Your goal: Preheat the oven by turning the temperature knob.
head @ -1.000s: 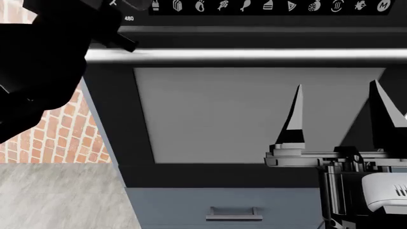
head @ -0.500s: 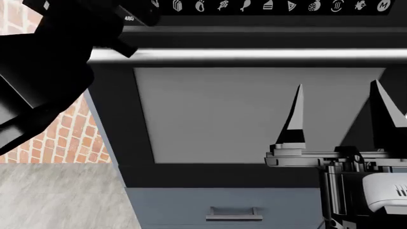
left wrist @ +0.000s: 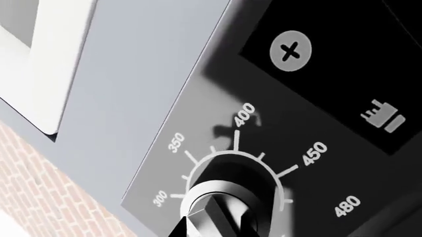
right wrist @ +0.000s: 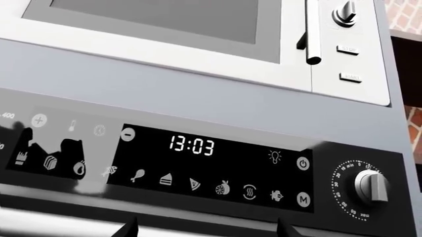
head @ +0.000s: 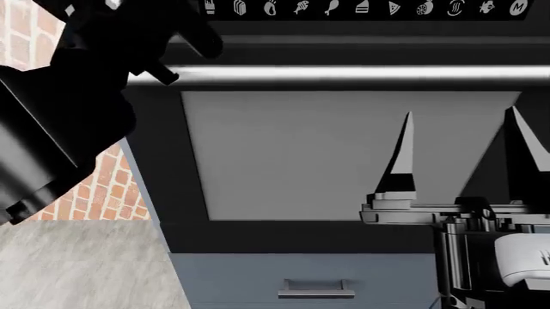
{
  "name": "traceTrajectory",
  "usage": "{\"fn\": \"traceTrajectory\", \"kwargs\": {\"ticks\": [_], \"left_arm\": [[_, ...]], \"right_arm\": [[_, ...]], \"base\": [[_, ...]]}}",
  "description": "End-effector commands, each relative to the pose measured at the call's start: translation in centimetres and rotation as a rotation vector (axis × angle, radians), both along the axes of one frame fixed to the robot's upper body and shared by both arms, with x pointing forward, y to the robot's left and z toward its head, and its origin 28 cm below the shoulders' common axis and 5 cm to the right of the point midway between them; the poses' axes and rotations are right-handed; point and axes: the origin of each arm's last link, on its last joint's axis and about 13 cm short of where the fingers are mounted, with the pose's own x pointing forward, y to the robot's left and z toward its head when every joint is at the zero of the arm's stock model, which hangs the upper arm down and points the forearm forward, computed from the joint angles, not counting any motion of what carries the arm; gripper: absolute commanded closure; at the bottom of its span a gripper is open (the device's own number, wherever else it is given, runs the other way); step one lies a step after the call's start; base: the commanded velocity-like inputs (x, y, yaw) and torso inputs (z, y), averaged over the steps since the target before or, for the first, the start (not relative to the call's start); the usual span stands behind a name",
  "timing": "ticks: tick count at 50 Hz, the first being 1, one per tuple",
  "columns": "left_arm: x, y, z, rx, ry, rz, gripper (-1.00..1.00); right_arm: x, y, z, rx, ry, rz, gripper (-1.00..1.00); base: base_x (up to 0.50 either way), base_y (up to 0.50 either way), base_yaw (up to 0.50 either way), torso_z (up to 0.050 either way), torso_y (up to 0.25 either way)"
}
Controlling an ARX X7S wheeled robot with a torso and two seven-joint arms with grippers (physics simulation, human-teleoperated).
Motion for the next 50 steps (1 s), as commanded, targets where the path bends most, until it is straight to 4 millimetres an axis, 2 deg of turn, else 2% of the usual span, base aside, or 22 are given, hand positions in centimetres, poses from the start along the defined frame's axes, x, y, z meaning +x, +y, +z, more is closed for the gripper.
{"fn": "traceTrajectory", "kwargs": {"ticks": [1, 50], "left_arm": [[0.3, -0.9, -0.3, 0.070, 0.038, -0.044, 1.00], [1.0, -0.7, -1.9, 0.392, -0.030, 0.055, 1.00]], "right_arm": [[-0.1, 0.0, 0.1, 0.003, -0.006, -0.002, -1.00], [-0.2, -0.1, 0.3, 0.009, -0.014, -0.007, -1.00]], "base": [[0.00, 0.00, -0.01, 0.000, 0.000], [0.01, 0.00, -0.01, 0.001, 0.000]]}}
